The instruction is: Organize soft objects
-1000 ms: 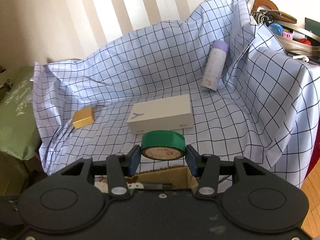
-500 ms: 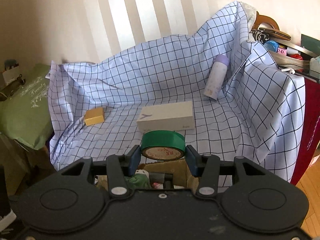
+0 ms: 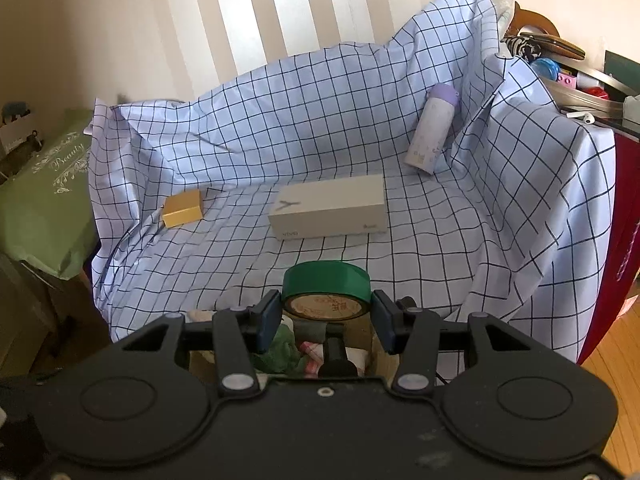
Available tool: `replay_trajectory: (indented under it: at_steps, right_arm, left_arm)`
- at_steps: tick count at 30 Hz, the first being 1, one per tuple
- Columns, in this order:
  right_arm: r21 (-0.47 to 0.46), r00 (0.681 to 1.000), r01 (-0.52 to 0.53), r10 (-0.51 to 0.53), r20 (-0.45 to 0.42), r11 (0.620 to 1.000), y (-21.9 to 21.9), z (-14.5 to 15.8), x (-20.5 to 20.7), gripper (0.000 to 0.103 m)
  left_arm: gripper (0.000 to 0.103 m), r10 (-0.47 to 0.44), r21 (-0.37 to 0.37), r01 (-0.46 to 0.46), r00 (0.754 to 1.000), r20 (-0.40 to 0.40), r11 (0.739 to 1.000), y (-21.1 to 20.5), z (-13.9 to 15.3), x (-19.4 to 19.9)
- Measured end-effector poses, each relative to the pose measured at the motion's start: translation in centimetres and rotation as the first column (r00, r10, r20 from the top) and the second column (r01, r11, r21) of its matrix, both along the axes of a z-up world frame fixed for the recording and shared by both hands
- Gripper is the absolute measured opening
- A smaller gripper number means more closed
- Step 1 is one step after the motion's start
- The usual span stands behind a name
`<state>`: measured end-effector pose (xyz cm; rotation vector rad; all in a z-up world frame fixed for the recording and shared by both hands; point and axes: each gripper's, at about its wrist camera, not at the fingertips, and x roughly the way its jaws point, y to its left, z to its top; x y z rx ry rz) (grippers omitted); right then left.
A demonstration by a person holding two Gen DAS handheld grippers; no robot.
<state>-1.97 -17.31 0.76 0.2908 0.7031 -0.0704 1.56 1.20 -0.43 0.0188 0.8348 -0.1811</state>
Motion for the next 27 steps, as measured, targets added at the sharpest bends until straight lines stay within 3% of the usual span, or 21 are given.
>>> replay_trajectory:
  at_steps: [13, 27]
  right_arm:
    - [-0.018, 0.999, -0.021, 0.021, -0.045, 1.000, 0.5, -0.8, 0.7, 0.050]
    - [-0.045, 0.999, 0.007, -0.009, -0.046, 0.999, -0.1, -0.9, -0.3, 0.074]
  left_arm:
    - [0.079, 0.063, 0.040, -0.064, 0.997, 0.043, 0.997, 0.3, 0.6, -1.0]
    - [0.090, 0.059, 0.055, -0.062, 0.997, 0.048, 0.997, 0.1, 0.6, -1.3]
